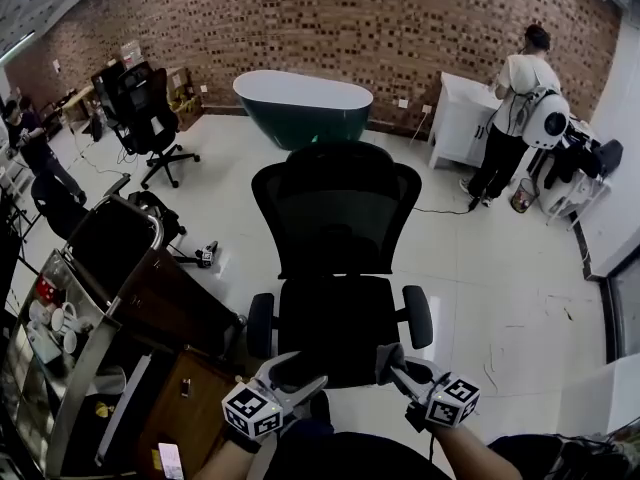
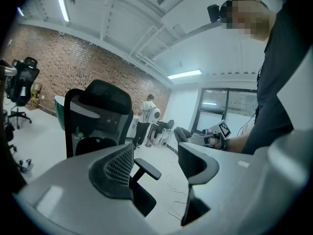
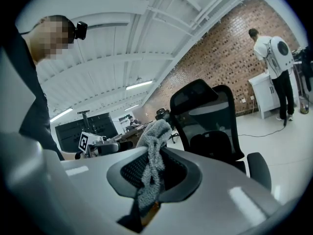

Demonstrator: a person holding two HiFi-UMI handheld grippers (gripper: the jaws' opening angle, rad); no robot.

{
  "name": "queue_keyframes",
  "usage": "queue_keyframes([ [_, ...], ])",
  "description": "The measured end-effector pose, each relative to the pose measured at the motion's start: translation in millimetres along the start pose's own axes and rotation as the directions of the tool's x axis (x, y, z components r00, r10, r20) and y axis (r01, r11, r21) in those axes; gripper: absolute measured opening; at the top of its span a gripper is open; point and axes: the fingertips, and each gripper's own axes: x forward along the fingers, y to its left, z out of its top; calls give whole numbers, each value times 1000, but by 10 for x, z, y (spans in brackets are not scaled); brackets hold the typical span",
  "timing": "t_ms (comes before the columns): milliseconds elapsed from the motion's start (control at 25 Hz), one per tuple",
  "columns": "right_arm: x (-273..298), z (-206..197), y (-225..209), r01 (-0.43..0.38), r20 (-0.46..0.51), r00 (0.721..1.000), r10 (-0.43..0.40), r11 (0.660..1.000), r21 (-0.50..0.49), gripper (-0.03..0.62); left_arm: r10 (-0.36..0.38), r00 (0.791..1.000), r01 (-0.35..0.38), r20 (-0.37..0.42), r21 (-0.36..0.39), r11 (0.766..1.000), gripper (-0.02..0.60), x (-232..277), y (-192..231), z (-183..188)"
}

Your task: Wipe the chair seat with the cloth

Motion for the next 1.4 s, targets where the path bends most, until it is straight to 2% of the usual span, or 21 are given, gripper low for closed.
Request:
queue_keyframes([
  [240, 663, 292, -217, 22, 25, 999, -22, 1000, 7, 46, -46, 998, 46, -42, 10, 999, 307, 123, 598, 231],
  [440, 971, 345, -376, 32, 8, 999, -32, 999, 16, 46, -59, 997, 59, -51, -10, 998, 307, 228, 847, 290],
  [640, 1221, 291, -491, 14, -33, 999, -13, 1000, 26, 46, -54, 996, 51, -72, -35, 998, 307, 331, 1038, 231],
  [800, 1457, 173, -630, -14, -84, 996, 17, 999, 36, 46, -16, 995, 12, -97, -50, 999, 310, 405, 1255, 134],
  [1000, 1894, -72, -892, -73, -172, 982, 74, 997, 15, 46, 41, 991, -51, -131, -77, 996, 325, 560, 1606, -32],
  [1160, 2405, -348, -1204, -91, -255, 963, 88, 996, -1, 46, 89, 985, -105, -149, -106, 989, 334, 696, 1987, -204],
  [1400, 3309, -1116, -1823, -109, -431, 900, 68, 992, -71, 46, 149, 970, -179, -192, -149, 973, 337, 968, 2529, -672],
])
